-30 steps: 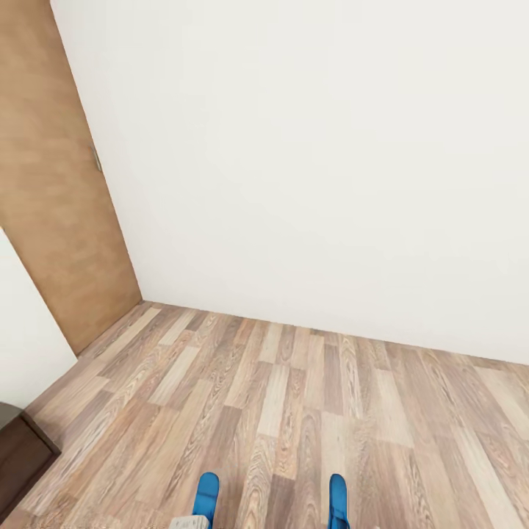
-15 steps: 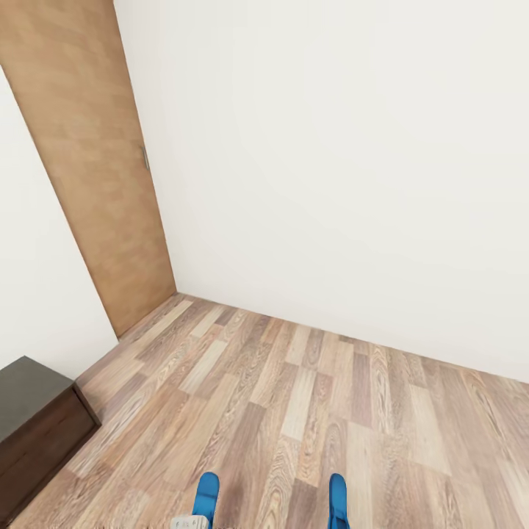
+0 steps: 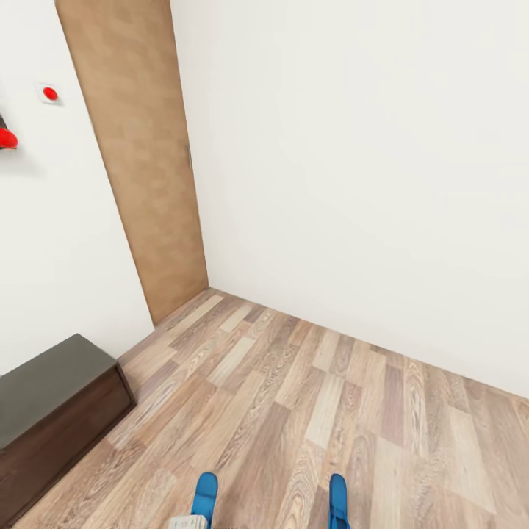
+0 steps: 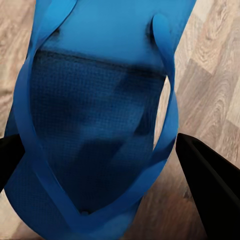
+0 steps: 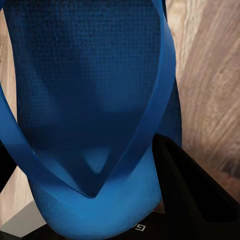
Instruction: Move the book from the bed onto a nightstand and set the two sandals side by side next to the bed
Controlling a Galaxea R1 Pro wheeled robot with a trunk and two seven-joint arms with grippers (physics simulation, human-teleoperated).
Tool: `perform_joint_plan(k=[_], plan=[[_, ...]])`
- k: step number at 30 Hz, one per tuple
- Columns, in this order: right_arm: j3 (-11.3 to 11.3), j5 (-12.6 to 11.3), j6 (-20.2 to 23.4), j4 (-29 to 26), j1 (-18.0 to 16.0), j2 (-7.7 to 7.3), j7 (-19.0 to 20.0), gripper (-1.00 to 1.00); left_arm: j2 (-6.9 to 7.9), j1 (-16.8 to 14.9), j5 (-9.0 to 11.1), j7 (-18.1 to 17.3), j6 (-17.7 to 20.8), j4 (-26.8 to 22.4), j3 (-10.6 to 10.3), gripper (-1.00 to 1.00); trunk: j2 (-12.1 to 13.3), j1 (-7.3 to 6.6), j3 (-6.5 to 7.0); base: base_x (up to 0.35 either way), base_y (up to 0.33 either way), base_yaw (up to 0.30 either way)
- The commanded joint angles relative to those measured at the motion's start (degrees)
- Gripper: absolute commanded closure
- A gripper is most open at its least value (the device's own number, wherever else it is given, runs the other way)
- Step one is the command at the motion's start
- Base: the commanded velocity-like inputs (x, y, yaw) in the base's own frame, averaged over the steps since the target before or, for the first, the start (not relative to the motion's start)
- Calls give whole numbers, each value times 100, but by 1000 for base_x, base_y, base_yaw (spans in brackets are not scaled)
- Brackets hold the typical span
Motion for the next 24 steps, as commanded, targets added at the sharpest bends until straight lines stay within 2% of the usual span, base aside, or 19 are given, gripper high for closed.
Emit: perform_joint_plan(k=[1, 4, 24], plan=[[-10, -53, 37, 13, -6, -3, 30, 100, 17, -6, 47, -16, -23, 9, -53, 100, -2, -1, -5, 0, 0, 298], [-10, -53, 37, 13, -6, -3, 30, 100, 60, -6, 37, -22, -20, 11, -60, 100, -2, -1, -5, 0, 0, 298], [-19, -53, 37, 4, -6, -10, 23, 100, 70, 3, 39, -24, -14, 14, -70, 100, -2, -1, -5, 0, 0, 298]])
